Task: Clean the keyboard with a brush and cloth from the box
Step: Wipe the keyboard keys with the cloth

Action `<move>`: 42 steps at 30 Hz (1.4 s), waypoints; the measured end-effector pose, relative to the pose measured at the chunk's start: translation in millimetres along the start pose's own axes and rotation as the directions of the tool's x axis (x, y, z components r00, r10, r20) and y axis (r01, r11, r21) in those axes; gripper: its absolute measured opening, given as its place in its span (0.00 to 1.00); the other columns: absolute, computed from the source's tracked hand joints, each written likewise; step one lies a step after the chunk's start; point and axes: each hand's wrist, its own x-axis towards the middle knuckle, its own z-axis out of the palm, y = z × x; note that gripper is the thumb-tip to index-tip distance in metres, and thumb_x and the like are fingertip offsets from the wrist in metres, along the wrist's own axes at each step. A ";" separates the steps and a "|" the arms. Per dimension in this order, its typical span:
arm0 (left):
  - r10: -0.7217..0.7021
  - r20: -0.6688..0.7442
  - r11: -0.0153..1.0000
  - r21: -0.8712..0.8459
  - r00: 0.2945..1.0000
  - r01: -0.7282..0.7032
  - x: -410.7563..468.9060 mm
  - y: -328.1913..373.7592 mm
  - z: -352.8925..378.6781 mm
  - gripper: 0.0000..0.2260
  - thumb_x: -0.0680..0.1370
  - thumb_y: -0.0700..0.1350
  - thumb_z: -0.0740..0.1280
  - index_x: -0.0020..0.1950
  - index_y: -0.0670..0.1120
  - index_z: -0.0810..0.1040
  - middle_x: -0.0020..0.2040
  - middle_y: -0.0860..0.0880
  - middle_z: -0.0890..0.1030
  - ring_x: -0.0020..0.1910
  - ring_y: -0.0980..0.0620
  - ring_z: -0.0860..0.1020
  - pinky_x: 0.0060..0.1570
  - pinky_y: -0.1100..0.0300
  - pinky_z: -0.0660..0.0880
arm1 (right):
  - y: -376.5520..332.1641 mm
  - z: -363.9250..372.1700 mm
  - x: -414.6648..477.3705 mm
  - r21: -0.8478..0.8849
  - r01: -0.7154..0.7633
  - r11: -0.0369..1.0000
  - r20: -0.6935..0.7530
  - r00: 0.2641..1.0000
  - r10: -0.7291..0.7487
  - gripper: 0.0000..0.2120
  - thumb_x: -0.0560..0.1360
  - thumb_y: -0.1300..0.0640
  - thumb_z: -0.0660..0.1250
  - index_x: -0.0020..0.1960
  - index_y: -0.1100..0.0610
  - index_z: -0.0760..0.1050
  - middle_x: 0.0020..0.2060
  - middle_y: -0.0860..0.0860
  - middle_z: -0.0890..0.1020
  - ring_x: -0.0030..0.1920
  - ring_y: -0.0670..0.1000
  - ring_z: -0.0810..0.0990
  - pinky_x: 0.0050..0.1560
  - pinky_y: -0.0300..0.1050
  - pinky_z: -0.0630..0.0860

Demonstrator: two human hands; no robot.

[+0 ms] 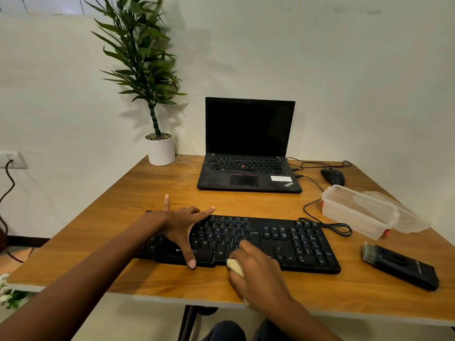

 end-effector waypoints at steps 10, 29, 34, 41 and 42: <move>-0.021 0.040 0.999 0.034 0.999 0.020 -2.1 2.0 -5.4 0.57 0.63 0.65 0.74 0.74 0.61 0.32 0.78 0.49 0.44 0.77 0.45 0.42 0.60 0.28 0.27 | -6.5 0.5 6.4 -0.097 0.046 0.994 -0.061 0.997 -0.052 0.12 0.64 0.48 0.72 0.46 0.48 0.78 0.43 0.43 0.75 0.42 0.42 0.77 0.31 0.36 0.68; -0.032 0.037 0.997 0.067 0.999 0.029 -1.2 6.4 -5.9 0.56 0.64 0.65 0.74 0.74 0.61 0.33 0.78 0.49 0.46 0.77 0.44 0.44 0.59 0.28 0.26 | 7.6 0.5 20.5 -0.387 0.580 0.717 0.125 0.804 -0.582 0.05 0.73 0.55 0.67 0.38 0.51 0.77 0.38 0.47 0.72 0.37 0.46 0.67 0.23 0.39 0.62; -0.018 0.027 0.998 0.054 0.999 0.016 -0.9 2.7 -5.2 0.57 0.62 0.65 0.74 0.74 0.61 0.34 0.78 0.49 0.46 0.77 0.44 0.43 0.58 0.28 0.25 | 40.9 -16.7 1.0 -0.383 0.551 0.741 0.149 0.829 -0.539 0.05 0.72 0.56 0.65 0.37 0.51 0.78 0.38 0.46 0.74 0.37 0.45 0.70 0.23 0.37 0.67; -0.009 0.015 0.998 0.068 1.000 0.008 -3.7 5.0 -6.1 0.56 0.64 0.64 0.74 0.75 0.60 0.34 0.78 0.48 0.46 0.77 0.45 0.43 0.59 0.29 0.25 | 30.0 -10.6 8.9 -0.412 0.577 0.706 0.152 0.807 -0.571 0.11 0.76 0.55 0.58 0.39 0.50 0.77 0.39 0.45 0.73 0.38 0.44 0.68 0.25 0.36 0.67; -0.012 0.014 0.997 0.070 1.000 0.011 -3.9 5.5 -6.2 0.56 0.64 0.64 0.74 0.75 0.60 0.34 0.78 0.48 0.46 0.77 0.45 0.43 0.59 0.28 0.26 | 23.1 -5.1 13.5 -0.408 0.586 0.700 0.155 0.800 -0.580 0.10 0.76 0.55 0.59 0.39 0.50 0.76 0.39 0.45 0.73 0.38 0.44 0.68 0.25 0.37 0.68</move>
